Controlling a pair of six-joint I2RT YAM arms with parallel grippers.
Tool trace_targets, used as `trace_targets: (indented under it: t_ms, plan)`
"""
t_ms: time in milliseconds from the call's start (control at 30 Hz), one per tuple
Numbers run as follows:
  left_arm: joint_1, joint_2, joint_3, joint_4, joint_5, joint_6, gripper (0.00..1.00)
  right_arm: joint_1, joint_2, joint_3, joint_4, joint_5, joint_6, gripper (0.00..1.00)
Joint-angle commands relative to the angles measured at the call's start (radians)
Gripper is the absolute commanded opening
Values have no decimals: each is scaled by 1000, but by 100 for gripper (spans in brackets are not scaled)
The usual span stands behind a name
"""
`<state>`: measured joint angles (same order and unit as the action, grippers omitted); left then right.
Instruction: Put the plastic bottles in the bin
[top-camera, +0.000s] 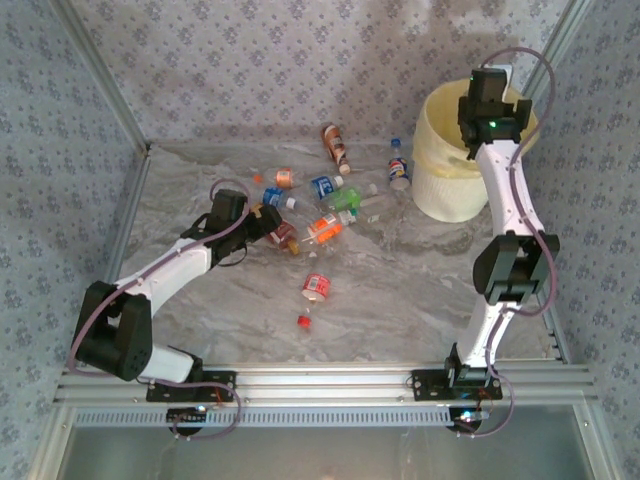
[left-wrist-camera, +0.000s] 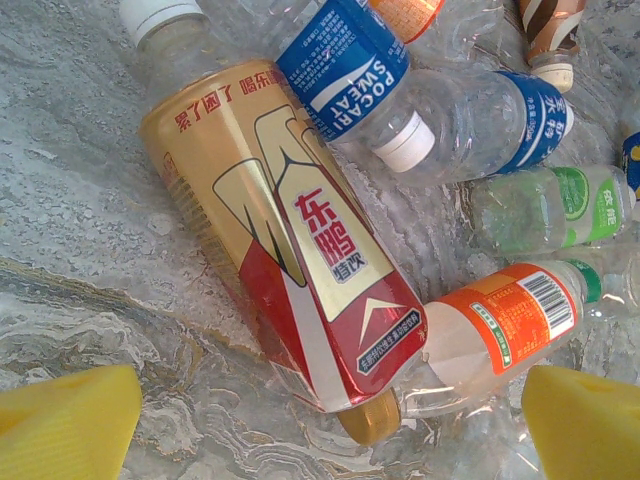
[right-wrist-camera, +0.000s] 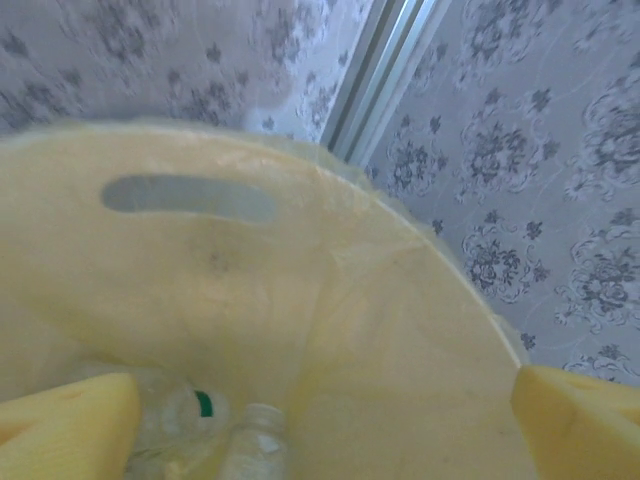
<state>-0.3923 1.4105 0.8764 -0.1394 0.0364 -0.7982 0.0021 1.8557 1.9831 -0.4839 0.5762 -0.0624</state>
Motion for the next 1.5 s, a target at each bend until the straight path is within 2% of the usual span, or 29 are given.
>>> trace_targets:
  t_ms: [0,233,400,633,767,900,1067,1333,1467]
  plan:
    - [9,0,18,-18,-1,-7,98,14,-108,-58,43,-68,59,100]
    - [9,-3,14,-10,7,-12,98,36,-302,-265,119,-298,164,100]
    - [9,-8,9,-2,29,-10,98,76,-474,-496,249,-455,184,100]
    - [-3,-33,-10,-1,46,12,98,166,-657,-701,289,-602,173,100]
    - [-38,-36,12,-73,18,46,98,209,-760,-858,327,-643,254,100]
    - [-72,-46,15,-116,-17,59,98,255,-839,-981,334,-622,419,100]
    - [-143,-50,23,-164,-25,88,98,276,-893,-1126,347,-664,651,100]
    - [-356,-17,56,-303,-113,143,98,316,-901,-1225,283,-496,748,100]
    - [-488,54,105,-369,-194,184,98,316,-897,-1228,281,-475,756,100]
